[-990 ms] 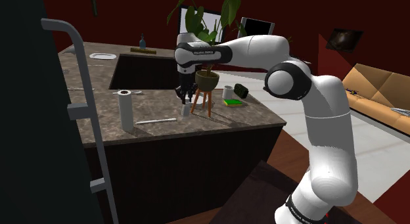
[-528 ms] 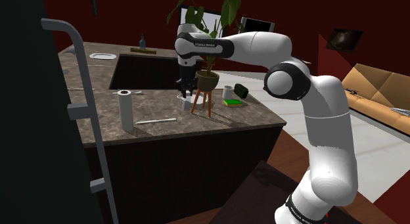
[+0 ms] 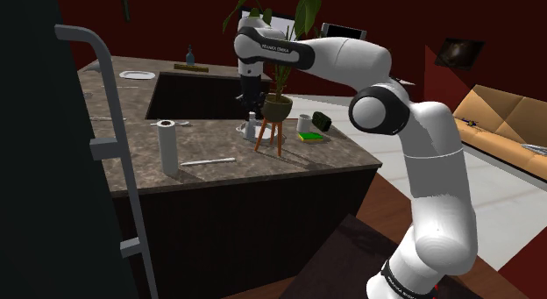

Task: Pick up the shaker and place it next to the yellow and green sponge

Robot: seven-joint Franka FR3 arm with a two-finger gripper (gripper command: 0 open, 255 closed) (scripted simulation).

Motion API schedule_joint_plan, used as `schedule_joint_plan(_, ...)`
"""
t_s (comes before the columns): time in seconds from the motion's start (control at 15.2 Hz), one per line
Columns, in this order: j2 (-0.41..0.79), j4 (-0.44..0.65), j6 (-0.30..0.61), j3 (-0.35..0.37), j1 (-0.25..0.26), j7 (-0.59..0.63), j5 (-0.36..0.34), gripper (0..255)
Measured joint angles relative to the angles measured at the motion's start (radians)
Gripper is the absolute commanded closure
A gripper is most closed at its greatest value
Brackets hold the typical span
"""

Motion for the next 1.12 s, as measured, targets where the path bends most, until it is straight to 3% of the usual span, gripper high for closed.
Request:
schedule_joint_plan(0.33, 0.037, 0.123, -0.086, -0.001, 0.002, -0.004, 0.0, 255)
schedule_joint_plan(0.79, -0.077, -0.051, -0.016, -0.027, -0.089, -0.115, 0.002, 255)
schedule_joint_plan(1.12, -0.091, -0.078, 0.002, -0.056, -0.169, -0.219, 0.006, 255)
